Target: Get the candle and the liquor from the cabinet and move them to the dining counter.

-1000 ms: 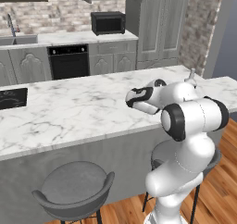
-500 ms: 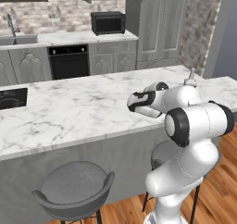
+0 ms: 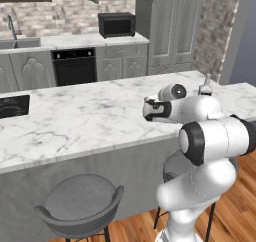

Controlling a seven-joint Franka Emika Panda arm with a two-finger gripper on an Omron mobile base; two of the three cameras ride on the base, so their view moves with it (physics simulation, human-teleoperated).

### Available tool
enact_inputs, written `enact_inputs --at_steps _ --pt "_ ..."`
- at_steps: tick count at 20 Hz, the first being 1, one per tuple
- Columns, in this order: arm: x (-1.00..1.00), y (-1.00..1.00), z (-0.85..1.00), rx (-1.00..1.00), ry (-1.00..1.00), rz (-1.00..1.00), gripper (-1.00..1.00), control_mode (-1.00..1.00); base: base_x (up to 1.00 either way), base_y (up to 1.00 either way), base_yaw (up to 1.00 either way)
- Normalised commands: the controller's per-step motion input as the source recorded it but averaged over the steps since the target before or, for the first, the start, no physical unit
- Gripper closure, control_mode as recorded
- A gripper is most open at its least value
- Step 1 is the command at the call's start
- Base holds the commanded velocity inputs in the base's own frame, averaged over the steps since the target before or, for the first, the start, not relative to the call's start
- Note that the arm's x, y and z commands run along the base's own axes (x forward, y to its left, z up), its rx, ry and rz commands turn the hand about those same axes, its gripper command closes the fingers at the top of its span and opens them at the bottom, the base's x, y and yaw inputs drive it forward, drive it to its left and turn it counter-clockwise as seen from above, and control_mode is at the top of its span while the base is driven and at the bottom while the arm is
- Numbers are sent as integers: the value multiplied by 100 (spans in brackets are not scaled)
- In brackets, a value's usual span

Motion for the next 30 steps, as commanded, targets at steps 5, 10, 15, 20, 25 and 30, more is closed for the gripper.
enact_inputs --at_steps 5,10,15,20,25,30 --pt "-10 0 65 0 0 -7 -100 -100 0 0 0" --pt "-26 0 59 0 0 -6 -100 -100 0 0 0" --pt "-46 0 53 1 1 -4 -100 -100 0 0 0" --pt "-60 0 32 2 4 -4 -100 -100 0 0 0" --pt "-75 1 1 0 1 -6 -100 -100 0 0 0" --pt "-78 4 0 0 0 -5 -100 -100 0 0 0"
